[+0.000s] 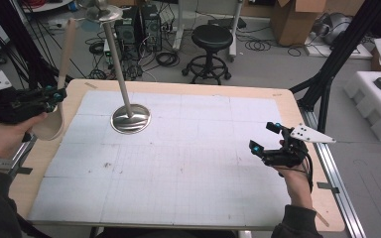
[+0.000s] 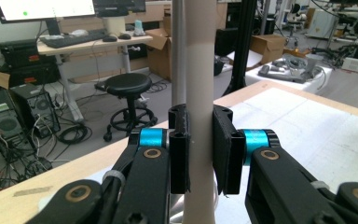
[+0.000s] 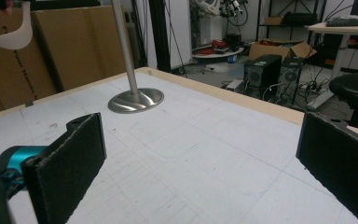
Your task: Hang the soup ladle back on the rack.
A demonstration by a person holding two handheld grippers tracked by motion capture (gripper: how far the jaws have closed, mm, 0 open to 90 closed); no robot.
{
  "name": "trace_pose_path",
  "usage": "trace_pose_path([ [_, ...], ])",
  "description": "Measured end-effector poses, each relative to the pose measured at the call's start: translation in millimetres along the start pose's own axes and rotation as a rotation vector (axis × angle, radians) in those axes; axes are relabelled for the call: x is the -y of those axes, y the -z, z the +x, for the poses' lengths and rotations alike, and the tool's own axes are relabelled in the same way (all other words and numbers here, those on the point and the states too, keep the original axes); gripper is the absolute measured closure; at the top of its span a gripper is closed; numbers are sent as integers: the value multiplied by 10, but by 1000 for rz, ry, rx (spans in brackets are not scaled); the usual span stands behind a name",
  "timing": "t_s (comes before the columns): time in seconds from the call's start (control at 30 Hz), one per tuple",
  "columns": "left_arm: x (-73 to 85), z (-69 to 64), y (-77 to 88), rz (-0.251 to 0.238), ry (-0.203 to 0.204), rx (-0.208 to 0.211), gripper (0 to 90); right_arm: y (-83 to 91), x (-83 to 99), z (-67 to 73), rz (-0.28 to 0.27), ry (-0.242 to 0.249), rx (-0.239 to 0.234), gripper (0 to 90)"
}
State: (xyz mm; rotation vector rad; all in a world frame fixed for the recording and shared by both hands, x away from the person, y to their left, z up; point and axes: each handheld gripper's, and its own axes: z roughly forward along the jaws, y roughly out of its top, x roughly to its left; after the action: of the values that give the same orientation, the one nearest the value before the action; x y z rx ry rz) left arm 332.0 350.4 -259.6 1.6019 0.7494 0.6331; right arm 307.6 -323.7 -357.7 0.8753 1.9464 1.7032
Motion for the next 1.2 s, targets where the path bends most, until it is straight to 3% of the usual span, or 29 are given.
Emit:
trace_pose_path([
  [0.27, -27, 99, -39, 14, 13, -12, 779, 5, 1, -8, -4, 0, 0, 4],
  [0.63, -52, 197, -114, 29, 33, 8, 778, 18, 9, -13, 0, -9, 4, 4],
  [1.2, -26, 190, -204, 40, 42, 34, 778, 22, 15, -22, 6, -6, 10, 4],
])
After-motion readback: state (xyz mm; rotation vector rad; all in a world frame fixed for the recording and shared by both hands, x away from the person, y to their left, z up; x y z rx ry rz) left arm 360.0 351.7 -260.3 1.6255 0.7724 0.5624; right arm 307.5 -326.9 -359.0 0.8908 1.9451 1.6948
